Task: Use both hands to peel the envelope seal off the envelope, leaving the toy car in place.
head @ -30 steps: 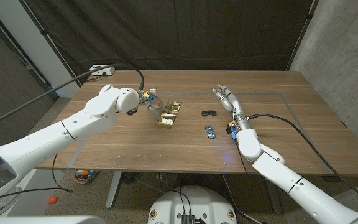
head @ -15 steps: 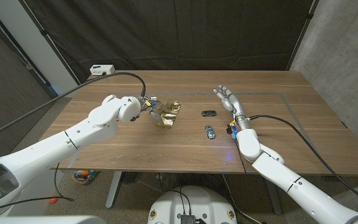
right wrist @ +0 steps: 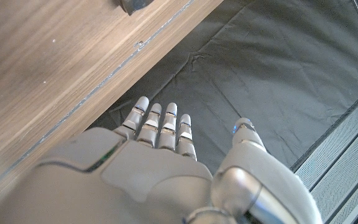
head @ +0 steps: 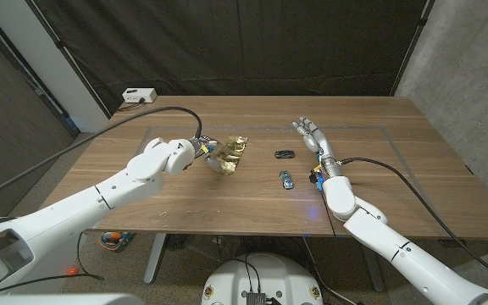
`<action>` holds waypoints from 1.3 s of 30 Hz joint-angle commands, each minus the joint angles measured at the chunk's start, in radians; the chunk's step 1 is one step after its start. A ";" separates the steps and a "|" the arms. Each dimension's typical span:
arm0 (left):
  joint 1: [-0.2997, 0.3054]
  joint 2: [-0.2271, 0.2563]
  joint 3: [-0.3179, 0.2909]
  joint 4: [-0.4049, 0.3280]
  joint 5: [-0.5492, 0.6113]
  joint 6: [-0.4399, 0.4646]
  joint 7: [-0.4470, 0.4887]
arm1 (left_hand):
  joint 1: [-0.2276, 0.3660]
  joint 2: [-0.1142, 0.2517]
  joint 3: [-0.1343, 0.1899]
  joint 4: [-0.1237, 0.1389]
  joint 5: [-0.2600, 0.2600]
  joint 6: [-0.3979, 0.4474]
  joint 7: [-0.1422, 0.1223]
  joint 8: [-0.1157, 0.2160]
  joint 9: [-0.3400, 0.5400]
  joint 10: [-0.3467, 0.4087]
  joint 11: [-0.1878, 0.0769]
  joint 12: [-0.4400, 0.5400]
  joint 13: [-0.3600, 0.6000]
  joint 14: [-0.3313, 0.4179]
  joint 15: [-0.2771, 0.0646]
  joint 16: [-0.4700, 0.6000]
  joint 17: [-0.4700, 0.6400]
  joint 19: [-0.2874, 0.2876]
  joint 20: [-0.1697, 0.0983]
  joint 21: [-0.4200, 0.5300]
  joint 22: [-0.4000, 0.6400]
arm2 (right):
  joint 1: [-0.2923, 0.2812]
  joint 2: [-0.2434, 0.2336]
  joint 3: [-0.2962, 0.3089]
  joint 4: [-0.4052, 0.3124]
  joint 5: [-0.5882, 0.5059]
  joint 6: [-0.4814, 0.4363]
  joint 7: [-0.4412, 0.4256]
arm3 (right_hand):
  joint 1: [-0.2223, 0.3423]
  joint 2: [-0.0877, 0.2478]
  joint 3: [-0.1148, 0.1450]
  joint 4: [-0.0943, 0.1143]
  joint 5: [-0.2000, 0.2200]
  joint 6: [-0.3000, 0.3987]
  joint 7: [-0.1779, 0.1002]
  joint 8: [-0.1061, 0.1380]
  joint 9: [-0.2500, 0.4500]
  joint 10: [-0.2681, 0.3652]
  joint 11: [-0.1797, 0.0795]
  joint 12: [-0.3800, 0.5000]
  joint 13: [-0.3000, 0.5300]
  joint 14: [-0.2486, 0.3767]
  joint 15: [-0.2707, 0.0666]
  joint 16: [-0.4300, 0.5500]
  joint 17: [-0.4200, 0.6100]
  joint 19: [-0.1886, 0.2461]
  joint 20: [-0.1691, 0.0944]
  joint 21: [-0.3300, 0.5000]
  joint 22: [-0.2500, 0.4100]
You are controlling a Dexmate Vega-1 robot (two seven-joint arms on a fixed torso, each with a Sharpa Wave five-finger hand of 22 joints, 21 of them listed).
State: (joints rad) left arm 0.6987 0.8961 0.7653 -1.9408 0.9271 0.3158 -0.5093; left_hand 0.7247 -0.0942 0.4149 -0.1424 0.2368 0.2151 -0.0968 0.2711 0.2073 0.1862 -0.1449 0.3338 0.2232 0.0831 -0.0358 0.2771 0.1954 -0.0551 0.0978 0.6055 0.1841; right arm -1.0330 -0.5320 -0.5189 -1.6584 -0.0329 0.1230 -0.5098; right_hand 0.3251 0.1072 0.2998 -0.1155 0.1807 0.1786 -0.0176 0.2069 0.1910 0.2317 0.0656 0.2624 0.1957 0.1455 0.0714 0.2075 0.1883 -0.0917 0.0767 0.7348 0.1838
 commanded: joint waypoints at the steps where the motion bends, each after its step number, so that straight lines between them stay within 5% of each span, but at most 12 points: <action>1: 0.023 -0.019 0.014 0.032 0.068 -0.012 0.044 | 0.024 0.016 0.005 0.005 0.005 0.047 -0.015 0.017 0.002 0.047 -0.009 0.018 -0.001 0.040 -0.045 0.004 0.004 0.022 -0.008 0.003 0.003 | -0.003 0.002 0.005 0.016 0.011 0.017 -0.004 | -0.009 -0.002 0.006 0.001 -0.002 0.007 0.002 -0.001 0.001 0.005 0.003 0.001 0.000 0.008 -0.004 0.002 0.004 0.008 0.001 0.000 0.002; 4: 0.033 -0.024 0.007 0.041 0.058 -0.013 0.058 | 0.055 0.059 0.024 0.008 0.002 0.117 -0.029 0.040 0.000 0.102 -0.026 0.034 -0.003 0.087 -0.076 0.006 0.005 0.047 -0.017 0.007 0.004 | -0.003 0.003 0.006 0.018 0.011 0.020 -0.006 | -0.010 -0.001 0.006 0.001 -0.002 0.007 0.003 -0.001 0.001 0.004 0.001 0.000 0.000 0.008 -0.004 0.002 0.004 0.009 0.001 -0.001 0.002; 9: 0.061 -0.025 -0.007 0.048 0.058 -0.005 0.136 | 0.144 0.135 0.073 -0.001 -0.043 0.401 -0.051 0.131 -0.013 0.325 -0.054 0.082 -0.013 0.257 -0.143 0.010 0.003 0.129 -0.056 0.027 0.004 | -0.003 0.003 0.006 0.017 0.011 0.020 -0.006 | -0.010 0.000 0.007 0.001 -0.003 0.007 0.003 -0.002 0.001 0.004 0.002 0.000 0.000 0.009 -0.004 0.001 0.004 0.010 0.001 -0.002 0.003; 17: 0.151 -0.025 -0.039 0.063 0.124 0.034 0.450 | 0.273 0.210 0.150 -0.025 -0.063 0.694 -0.039 0.224 -0.016 0.607 -0.055 0.125 -0.011 0.523 -0.199 0.045 0.022 0.262 -0.120 0.085 0.009 | -0.001 0.004 0.005 0.017 0.007 0.021 -0.007 | -0.012 0.000 0.008 0.001 -0.003 0.007 0.003 -0.002 0.001 0.004 0.000 -0.001 0.000 0.010 -0.005 0.001 0.004 0.012 0.002 -0.004 0.003; 20: 0.183 -0.040 -0.049 0.084 0.145 0.059 0.585 | 0.370 0.214 0.127 -0.038 -0.064 0.751 -0.050 0.251 -0.013 0.678 -0.053 0.158 0.018 0.631 -0.203 0.106 0.083 0.297 -0.117 0.127 0.021 | -0.002 0.006 0.005 0.015 0.009 0.016 -0.008 | -0.012 0.001 0.008 0.001 -0.003 0.008 0.003 -0.002 0.001 0.005 0.002 -0.001 0.000 0.010 -0.005 0.000 0.004 0.012 0.002 -0.004 0.003; 23: 0.209 -0.065 -0.059 0.119 0.156 0.077 0.744 | 0.445 0.208 0.087 -0.035 -0.064 0.797 -0.032 0.266 -0.013 0.715 -0.052 0.202 0.059 0.684 -0.203 0.146 0.145 0.304 -0.119 0.170 0.036 | -0.002 0.007 0.003 0.016 0.009 0.016 -0.007 | -0.013 0.001 0.009 0.002 -0.003 0.008 0.003 -0.002 0.001 0.004 0.000 -0.002 0.000 0.010 -0.007 0.000 0.004 0.012 0.002 -0.005 0.003; 31: 0.227 -0.180 -0.090 0.274 0.071 0.050 1.231 | 0.503 0.192 0.030 -0.028 -0.066 0.850 -0.042 0.277 -0.015 0.745 -0.050 0.244 0.098 0.742 -0.204 0.198 0.227 0.313 -0.137 0.235 0.059 | 0.002 0.014 -0.004 0.011 -0.004 0.000 -0.017 | -0.011 0.004 0.013 0.000 -0.002 0.014 0.001 -0.001 0.001 0.007 -0.005 -0.002 0.000 0.010 -0.011 -0.001 0.003 0.014 0.000 -0.007 0.003; 39: 0.230 -0.261 -0.149 0.313 -0.208 -0.093 1.358 | 0.519 0.187 0.009 -0.022 -0.066 0.854 -0.049 0.273 -0.016 0.750 -0.050 0.251 0.105 0.752 -0.204 0.208 0.255 0.322 -0.139 0.268 0.070 | 0.004 0.019 -0.013 0.000 -0.033 -0.018 -0.041 | 0.010 0.013 0.027 -0.012 0.003 0.029 -0.002 0.003 0.001 0.018 -0.011 0.000 0.000 0.026 -0.021 0.001 0.000 0.035 -0.003 -0.004 0.003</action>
State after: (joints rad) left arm 0.9072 0.7394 0.6808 -1.7121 0.9801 0.3476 0.3241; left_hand 1.2279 0.0946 0.4283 -0.1646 0.1734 1.0613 -0.1426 0.5428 0.1887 0.9224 -0.2017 0.5758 0.3223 0.8276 -0.1000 0.4810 0.4431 0.2601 -0.0438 0.8632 0.2494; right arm -1.0329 -0.5197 -0.5216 -1.6460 -0.0390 0.1272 -0.5300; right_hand 0.3253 0.1151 0.3203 -0.1226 0.1807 0.1932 -0.0176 0.2070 0.1911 0.2388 0.0585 0.2624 0.1957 0.1620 0.0550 0.2075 0.1859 -0.0696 0.0731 0.7280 0.1838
